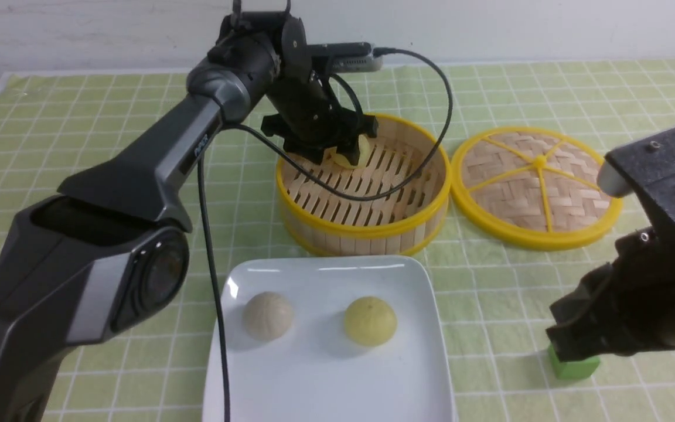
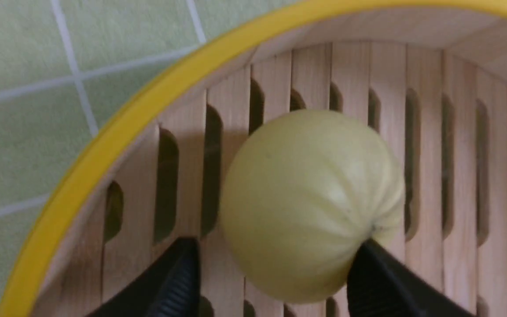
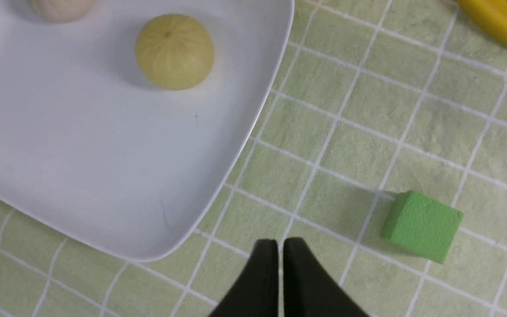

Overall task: Put the steamed buns into the plate on the green tablecloth.
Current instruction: 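Reach into the bamboo steamer and grasp a bun with the left gripper, then carry the bun from the bamboo steamer to the plate with the left gripper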

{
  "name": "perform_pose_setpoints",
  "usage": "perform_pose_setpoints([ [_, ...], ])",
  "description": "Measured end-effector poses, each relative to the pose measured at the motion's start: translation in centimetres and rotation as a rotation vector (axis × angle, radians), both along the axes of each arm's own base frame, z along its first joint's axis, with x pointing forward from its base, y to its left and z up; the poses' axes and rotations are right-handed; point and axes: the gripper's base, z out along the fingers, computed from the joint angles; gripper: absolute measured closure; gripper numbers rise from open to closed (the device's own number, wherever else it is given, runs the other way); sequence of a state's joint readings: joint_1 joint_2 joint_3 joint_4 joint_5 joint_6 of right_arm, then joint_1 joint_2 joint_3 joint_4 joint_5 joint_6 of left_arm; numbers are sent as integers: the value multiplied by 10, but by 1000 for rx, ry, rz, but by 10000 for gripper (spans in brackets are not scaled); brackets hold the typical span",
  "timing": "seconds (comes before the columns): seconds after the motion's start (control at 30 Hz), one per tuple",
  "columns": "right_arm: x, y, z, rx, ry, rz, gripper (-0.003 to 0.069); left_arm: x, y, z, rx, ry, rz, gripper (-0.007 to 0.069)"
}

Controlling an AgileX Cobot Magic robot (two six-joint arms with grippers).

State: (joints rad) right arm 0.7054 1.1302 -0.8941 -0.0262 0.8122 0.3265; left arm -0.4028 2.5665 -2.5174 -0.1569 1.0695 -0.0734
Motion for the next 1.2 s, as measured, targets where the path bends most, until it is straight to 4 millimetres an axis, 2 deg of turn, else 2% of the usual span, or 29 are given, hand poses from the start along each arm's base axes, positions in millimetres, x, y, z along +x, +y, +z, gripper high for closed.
perform_pose_setpoints([
  [0.2, 7, 7, -13, -30, 47, -2, 612, -1, 0, 1, 13, -5, -24, 179],
  [0.27, 10, 9, -17, -42, 60, -2, 610, 0, 0, -1, 15, -2, -27, 204],
  [0.33, 12, 11, -20, -49, 69, -2, 606, 0, 0, -4, 17, 5, -34, 273],
  [0.37, 12, 11, -21, -50, 71, -2, 606, 0, 0, -4, 18, 6, -36, 283],
  [0.43, 13, 12, -23, -51, 77, -3, 601, 0, -3, -7, -11, 8, -44, 460],
  [0.47, 14, 13, -23, -52, 78, -3, 599, 0, -4, -7, -18, 11, -50, 523],
  [0.57, 13, 12, -23, -55, 82, -3, 595, -1, -4, -1, -16, 13, -65, 594],
  [0.63, 13, 12, -24, -62, 90, -3, 593, -3, -2, 7, -2, 15, -72, 602],
  [0.73, 11, 10, -24, -76, 105, -3, 589, -7, 10, 44, 54, -29, -61, 603],
  [0.83, 10, 8, -22, -80, 97, -2, 587, -11, 28, 98, 53, -160, 12, 603],
  [0.87, 10, 8, -22, -81, 94, -1, 587, -12, 30, 102, 50, -167, 21, 603],
  [0.9, 10, 7, -21, -90, 81, 1, 587, -19, 39, 130, 30, -218, 52, 603],
  [0.93, 10, 7, -20, -91, 78, 2, 587, -20, 40, 133, 27, -223, 55, 603],
  [0.97, 10, 5, -19, -102, 61, 5, 587, -27, 47, 155, 6, -256, 75, 603],
  [1.03, 11, 3, -17, -117, 36, 10, 587, -38, 55, 176, -15, -268, 81, 603],
  [1.07, 10, 1, -15, -119, 19, 11, 586, -51, 59, 190, -33, -263, 77, 603],
  [1.17, 6, -3, -8, -114, -10, 12, 585, -74, 67, 200, -21, -205, 64, 603],
  [1.2, 2, -7, -3, -103, -23, 10, 583, -94, 72, 199, 0, -151, 49, 603],
])
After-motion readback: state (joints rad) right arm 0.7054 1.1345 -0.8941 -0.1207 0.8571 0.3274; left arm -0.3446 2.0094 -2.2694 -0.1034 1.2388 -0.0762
